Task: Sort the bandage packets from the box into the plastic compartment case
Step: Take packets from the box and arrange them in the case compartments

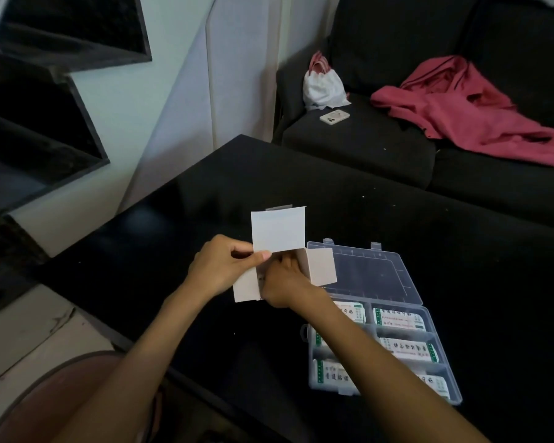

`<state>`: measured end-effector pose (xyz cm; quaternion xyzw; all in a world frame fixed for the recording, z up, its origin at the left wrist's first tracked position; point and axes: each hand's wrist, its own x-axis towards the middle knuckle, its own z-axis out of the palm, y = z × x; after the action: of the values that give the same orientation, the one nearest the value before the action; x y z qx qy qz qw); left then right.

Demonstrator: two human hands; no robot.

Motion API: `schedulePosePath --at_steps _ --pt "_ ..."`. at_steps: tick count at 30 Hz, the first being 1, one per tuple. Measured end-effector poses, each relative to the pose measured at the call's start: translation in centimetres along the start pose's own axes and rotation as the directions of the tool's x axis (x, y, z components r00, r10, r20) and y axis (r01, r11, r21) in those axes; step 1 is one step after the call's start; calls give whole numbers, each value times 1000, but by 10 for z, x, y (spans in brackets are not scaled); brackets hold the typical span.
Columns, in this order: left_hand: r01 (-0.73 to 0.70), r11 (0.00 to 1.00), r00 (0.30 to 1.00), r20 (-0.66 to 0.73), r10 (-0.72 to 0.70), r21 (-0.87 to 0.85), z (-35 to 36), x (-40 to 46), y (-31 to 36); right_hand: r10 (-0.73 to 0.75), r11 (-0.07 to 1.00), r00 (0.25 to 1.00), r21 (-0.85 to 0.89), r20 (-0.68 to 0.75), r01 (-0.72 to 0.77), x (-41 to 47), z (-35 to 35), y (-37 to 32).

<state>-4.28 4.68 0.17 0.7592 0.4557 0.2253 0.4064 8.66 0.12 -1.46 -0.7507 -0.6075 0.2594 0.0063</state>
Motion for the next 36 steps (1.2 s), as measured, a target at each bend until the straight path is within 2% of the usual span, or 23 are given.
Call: schedulePosePath --at_steps 6,10,13,16,19,21,24,27,30,32,34,36 --pt "-2 1000 1000 -10 2 -4 2 2 -4 -2 1000 999 26 -41 3 -4 -1 -2" --pt "21 1000 997 -77 -19 14 1 6 -2 0 996 999 93 -36 4 -15 -11 -7" --pt "53 996 992 -117 -44 69 -3 10 -2 -48 996 994 76 -93 55 -31 -20 -7" --pt "69 993 992 -111 -58 93 -9 15 -5 -74 991 961 92 -268 102 -47 -24 3" --pt "92 990 992 -98 -82 105 -10 23 -6 -83 986 853 82 -516 146 -59 -32 16" --pt "113 989 991 -82 -105 99 -8 31 -6 -82 979 815 105 -574 173 -66 -43 22" --pt "163 986 985 -57 -161 40 -7 41 -5 -47 977 850 153 -524 148 -69 -58 34" --pt "187 982 981 -53 -185 35 -6 45 -3 1 950 898 281 -439 136 -70 -70 49" --pt "196 971 978 -94 -184 136 -10 41 1 35 876 933 460 -357 143 -78 -77 63" --pt "210 949 967 -194 -166 234 -13 31 9 46 826 943 543 -331 150 -85 -80 70" --pt "157 945 930 -366 -44 287 -15 17 24 60 795 944 588 -324 151 -95 -84 77" --pt "-39 961 853 -492 176 275 -10 -1 46 81 772 944 619 -321 145 -108 -89 87"
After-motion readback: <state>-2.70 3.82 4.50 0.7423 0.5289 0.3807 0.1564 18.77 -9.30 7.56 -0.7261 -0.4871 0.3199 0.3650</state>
